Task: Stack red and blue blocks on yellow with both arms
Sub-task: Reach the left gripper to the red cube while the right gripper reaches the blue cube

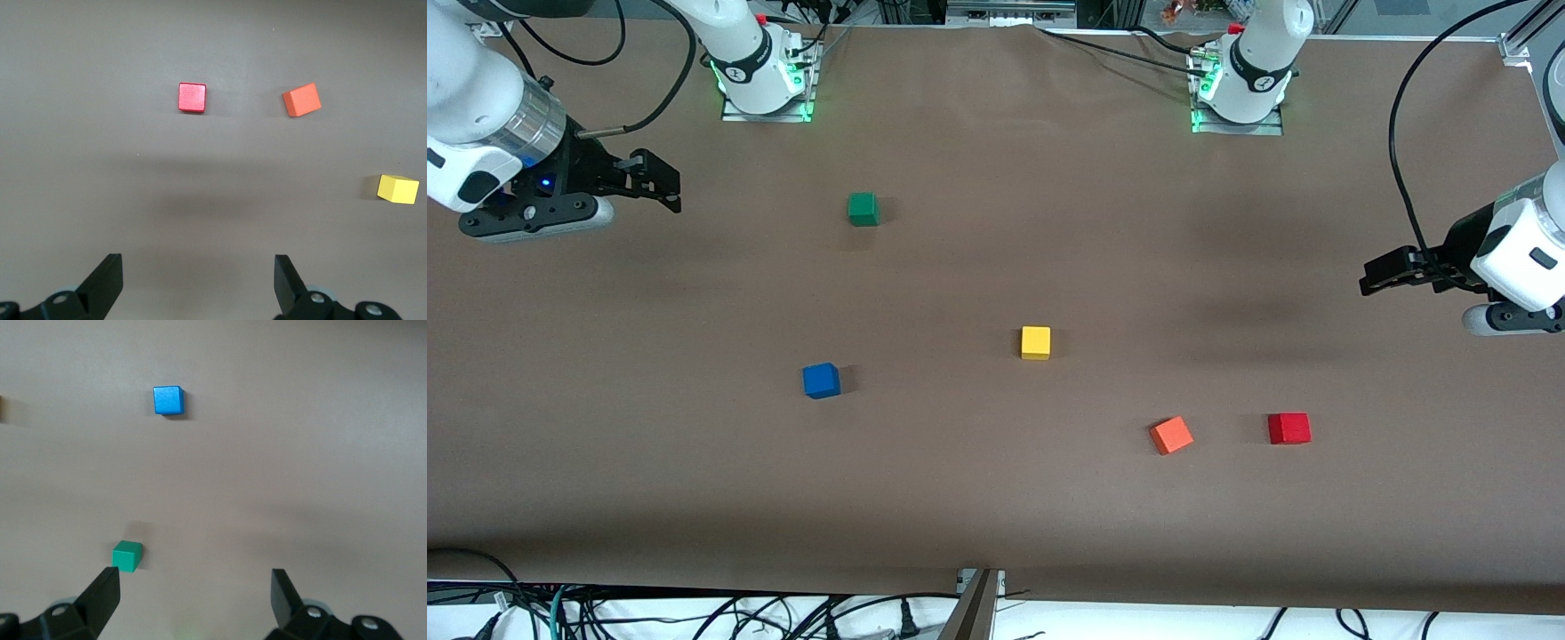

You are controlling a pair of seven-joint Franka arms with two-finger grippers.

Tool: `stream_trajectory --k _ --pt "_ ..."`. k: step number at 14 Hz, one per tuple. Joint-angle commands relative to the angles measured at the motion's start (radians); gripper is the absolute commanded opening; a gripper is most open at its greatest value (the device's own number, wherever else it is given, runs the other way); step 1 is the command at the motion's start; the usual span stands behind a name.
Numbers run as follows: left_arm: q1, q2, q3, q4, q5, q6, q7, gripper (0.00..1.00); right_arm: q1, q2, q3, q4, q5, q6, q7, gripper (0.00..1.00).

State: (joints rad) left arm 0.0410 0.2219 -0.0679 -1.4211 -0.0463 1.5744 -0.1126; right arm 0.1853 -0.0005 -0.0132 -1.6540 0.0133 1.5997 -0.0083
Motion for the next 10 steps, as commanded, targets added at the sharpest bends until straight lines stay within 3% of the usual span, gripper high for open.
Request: stream_trajectory --k 1,5,10 --pt "-0.006 -0.03 0.005 -0.032 0.005 0.018 0.011 1.0 -0.001 0.01 0.007 0.037 -0.006 -0.008 -0.013 1.0" --pt "-0.007 0.026 0.005 -0.032 0.014 0.083 0.008 1.0 -0.006 0.011 0.007 0.043 -0.004 -0.007 -0.016 1.0" --pt "0.017 0.276 0.007 -0.035 0.011 0.333 0.008 1.0 -0.007 0.011 0.006 0.042 0.0 -0.012 -0.015 1.0"
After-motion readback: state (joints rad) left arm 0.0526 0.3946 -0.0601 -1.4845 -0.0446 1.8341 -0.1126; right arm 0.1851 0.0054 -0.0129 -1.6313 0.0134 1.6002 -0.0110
